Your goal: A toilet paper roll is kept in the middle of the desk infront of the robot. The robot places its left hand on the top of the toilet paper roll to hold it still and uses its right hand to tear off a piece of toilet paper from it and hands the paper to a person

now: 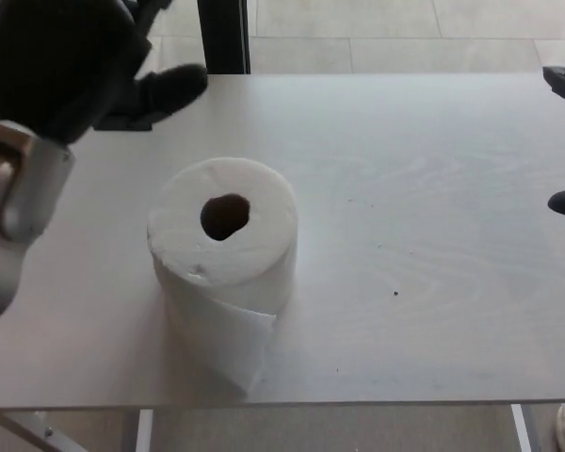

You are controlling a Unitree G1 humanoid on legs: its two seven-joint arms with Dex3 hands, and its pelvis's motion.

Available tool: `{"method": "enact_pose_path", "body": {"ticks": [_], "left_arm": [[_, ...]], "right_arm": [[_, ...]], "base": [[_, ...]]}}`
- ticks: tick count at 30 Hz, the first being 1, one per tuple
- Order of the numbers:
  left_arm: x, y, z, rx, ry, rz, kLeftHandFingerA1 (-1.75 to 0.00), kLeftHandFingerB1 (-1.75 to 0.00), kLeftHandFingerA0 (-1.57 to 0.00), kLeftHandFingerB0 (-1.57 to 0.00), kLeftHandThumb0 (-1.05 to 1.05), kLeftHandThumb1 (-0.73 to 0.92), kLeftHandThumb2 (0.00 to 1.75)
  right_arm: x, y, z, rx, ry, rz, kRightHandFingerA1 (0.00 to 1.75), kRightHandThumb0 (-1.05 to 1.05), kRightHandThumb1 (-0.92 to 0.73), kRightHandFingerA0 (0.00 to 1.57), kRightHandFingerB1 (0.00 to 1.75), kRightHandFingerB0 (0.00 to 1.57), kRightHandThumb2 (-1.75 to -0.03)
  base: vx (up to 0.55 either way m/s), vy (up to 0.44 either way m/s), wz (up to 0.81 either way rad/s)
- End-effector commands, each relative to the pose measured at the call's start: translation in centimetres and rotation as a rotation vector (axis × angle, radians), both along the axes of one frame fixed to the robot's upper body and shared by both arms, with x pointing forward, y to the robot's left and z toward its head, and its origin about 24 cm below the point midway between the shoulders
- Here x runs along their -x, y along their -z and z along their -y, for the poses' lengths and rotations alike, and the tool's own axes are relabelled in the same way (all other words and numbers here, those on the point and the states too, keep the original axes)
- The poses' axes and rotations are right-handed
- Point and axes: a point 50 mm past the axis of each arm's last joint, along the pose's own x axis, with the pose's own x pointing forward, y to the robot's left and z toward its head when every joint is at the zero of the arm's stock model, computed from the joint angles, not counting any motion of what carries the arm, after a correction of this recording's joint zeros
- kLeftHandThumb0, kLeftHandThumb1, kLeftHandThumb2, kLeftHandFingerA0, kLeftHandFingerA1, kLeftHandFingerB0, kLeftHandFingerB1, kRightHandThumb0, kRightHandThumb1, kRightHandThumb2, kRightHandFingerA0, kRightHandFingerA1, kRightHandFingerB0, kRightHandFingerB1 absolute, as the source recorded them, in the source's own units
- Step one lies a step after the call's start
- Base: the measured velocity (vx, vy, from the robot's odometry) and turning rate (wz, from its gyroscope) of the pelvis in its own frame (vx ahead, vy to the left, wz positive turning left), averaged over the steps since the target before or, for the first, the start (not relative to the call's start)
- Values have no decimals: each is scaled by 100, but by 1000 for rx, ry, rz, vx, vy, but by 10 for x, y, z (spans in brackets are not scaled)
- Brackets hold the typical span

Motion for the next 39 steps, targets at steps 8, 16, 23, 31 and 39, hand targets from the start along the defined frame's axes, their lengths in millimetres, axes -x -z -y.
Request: {"method": "enact_pose_path", "body": {"ticks": [8, 16, 23, 31, 39], "left_arm": [[202, 97, -211, 588, -668, -579, -49, -36, 0, 0, -105, 82, 122], [335, 190, -280, 713, -1250, -780, -44, -26, 0, 0, -105, 80, 120], [325, 205, -279, 836, -1274, -815, -44, -26, 0, 0, -101, 79, 116], [287, 207, -267, 916, -1199, -778, -51, -36, 0, 0, -85, 73, 111], [268, 229, -243, 1126, -1170, -793, -56, -41, 0, 0, -78, 71, 112]], "right_arm": [[139, -42, 169, -96, 633, 372, 0, -93, -57, 0, 11, 0, -78], [254, -51, 262, -156, 1148, 595, 20, -98, -59, 0, 25, 10, -92], [305, -6, 287, -139, 1367, 598, 11, -73, -64, 0, 38, 6, -73], [306, 55, 283, -178, 1473, 543, 48, -80, -67, 3, 50, 18, -103], [276, 95, 247, -25, 1267, 664, 86, -59, -82, 27, 61, 45, -64]], "base": [[0, 0, 0], [0, 0, 0], [0, 0, 0], [0, 0, 0], [0, 0, 0]]}}
